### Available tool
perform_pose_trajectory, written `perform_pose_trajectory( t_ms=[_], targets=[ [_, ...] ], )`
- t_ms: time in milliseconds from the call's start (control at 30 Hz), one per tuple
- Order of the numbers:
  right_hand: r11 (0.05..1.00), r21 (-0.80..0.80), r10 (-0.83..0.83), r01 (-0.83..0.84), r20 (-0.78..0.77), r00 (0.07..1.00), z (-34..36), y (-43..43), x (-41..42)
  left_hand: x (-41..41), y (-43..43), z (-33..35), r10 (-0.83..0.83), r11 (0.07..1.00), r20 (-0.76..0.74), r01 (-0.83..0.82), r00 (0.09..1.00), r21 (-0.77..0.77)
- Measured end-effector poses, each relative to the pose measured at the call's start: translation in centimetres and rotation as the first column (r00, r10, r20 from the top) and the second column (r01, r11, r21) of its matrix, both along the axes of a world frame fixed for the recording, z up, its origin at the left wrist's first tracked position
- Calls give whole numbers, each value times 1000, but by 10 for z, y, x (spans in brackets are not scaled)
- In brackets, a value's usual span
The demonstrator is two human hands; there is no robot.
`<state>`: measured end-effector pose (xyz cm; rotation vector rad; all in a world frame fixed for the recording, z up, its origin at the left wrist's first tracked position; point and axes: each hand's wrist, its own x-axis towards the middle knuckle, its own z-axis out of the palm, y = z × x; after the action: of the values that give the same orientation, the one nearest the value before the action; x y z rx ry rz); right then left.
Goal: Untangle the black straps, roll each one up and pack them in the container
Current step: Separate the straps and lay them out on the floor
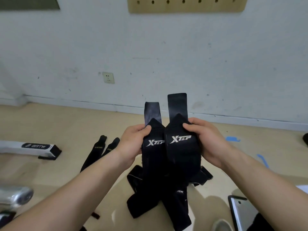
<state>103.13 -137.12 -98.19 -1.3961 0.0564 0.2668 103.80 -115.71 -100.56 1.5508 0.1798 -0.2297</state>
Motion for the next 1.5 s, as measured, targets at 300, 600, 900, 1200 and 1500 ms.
perform_pose_trajectory(
  t_ms=[300, 600, 900, 1200, 1500],
  targets=[
    [979, -196, 57, -46, 50, 997, -23, 32, 1, -1, -8, -16, 35, 984, -96, -52, 995, -171],
    [960, -258, -98, 105, 40, 994, -36, 36, 10, 7, -13, -26, 66, 958, -210, -120, 976, -259],
    [956, -248, -168, 157, -24, 986, -34, 37, 10, 2, -21, -25, 71, 942, -211, -136, 975, -308],
    [760, -610, -147, 224, 175, 974, -52, 51, 0, -12, -22, -32, 98, 992, -44, -101, 994, -78],
    [929, -368, 32, 40, 187, 982, -45, 73, -8, -19, -2, -26, 95, 994, 106, -89, 990, -60]
  ],
)
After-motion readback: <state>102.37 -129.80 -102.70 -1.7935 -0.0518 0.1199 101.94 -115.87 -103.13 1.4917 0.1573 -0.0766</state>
